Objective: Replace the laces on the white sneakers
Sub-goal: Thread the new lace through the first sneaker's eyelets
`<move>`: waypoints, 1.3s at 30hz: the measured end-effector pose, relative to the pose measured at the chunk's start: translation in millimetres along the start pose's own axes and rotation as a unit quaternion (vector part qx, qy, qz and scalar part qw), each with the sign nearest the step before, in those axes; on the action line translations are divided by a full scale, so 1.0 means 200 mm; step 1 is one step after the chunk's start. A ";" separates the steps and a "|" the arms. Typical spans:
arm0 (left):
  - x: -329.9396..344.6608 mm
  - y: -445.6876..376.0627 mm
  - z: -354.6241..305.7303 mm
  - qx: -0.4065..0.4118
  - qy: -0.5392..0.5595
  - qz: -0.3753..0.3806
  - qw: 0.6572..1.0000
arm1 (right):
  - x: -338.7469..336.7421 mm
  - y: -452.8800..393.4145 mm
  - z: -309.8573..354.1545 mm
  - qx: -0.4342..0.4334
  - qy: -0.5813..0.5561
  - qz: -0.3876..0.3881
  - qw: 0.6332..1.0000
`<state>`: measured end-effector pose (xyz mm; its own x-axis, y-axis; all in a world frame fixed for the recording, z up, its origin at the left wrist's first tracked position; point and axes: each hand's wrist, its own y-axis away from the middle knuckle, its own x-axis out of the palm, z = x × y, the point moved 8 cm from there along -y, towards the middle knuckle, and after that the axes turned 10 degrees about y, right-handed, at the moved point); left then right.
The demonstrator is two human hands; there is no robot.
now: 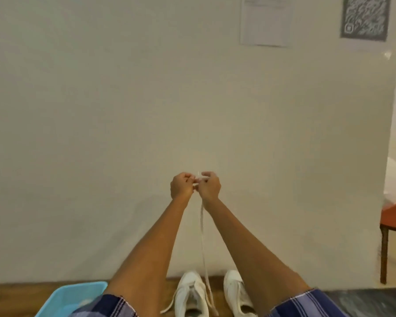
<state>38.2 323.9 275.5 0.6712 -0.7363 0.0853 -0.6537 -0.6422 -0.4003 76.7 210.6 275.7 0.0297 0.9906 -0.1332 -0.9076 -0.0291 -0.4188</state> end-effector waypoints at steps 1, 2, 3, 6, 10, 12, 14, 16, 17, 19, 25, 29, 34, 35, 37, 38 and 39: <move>0.00 0.00 -0.12 0.010 0.019 -0.007 1.000 | -0.04 -0.01 0.11 -0.002 -0.028 -0.016 0.999; 0.01 0.01 -0.23 0.017 0.038 -0.015 0.999 | -0.08 -0.02 0.22 -0.007 -0.048 -0.030 0.998; 0.01 0.03 -0.34 0.026 0.061 -0.021 0.998 | -0.12 -0.01 0.32 -0.017 -0.065 -0.037 0.997; 0.00 0.07 -0.60 0.048 0.117 -0.028 0.992 | -0.23 0.03 0.57 -0.045 -0.110 -0.051 0.992; -0.02 0.12 -0.87 0.073 0.152 -0.032 0.985 | -0.31 0.05 0.80 -0.059 -0.132 -0.061 0.988; -0.03 0.13 -0.98 0.083 0.169 -0.034 0.981 | -0.33 0.04 0.90 -0.059 -0.150 -0.061 0.985; -0.04 0.14 -1.09 0.096 0.186 -0.027 0.977 | -0.37 0.05 1.00 -0.062 -0.165 -0.060 0.983; -0.04 0.15 -1.18 0.108 0.187 -0.023 0.976 | -0.42 0.05 1.08 -0.067 -0.181 -0.063 0.979; -0.04 0.16 -1.21 0.110 0.185 -0.022 0.976 | -0.44 0.05 1.10 -0.066 -0.189 -0.063 0.978; -0.04 0.16 -1.25 0.106 0.190 -0.023 0.976 | -0.47 0.05 1.13 -0.058 -0.205 -0.056 0.975; -0.01 0.17 -1.23 0.070 0.221 -0.030 0.972 | -0.48 0.05 1.11 -0.032 -0.229 -0.039 0.972; -0.01 0.17 -1.23 0.064 0.233 -0.033 0.970 | -0.49 0.04 1.10 -0.027 -0.237 -0.041 0.970; -0.01 0.17 -1.22 0.069 0.228 -0.032 0.971 | -0.48 0.04 1.09 -0.027 -0.235 -0.038 0.971; -0.01 0.16 -1.21 0.068 0.227 -0.031 0.971 | -0.48 0.03 1.09 -0.028 -0.234 -0.038 0.971; -0.01 0.16 -1.21 0.070 0.225 -0.032 0.971 | -0.48 0.03 1.09 -0.029 -0.234 -0.037 0.971; -0.01 0.16 -1.21 0.071 0.225 -0.032 0.971 | -0.48 0.02 1.08 -0.030 -0.235 -0.037 0.971; 0.00 0.16 -1.21 0.073 0.223 -0.032 0.972 | -0.48 0.02 1.08 -0.031 -0.234 -0.039 0.971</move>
<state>-68.2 252.3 483.8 0.4693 -0.7364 0.4874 -0.5381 -0.6761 -0.5034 -19.8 143.9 481.0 -0.1104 0.9415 0.3183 -0.8831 0.0540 -0.4660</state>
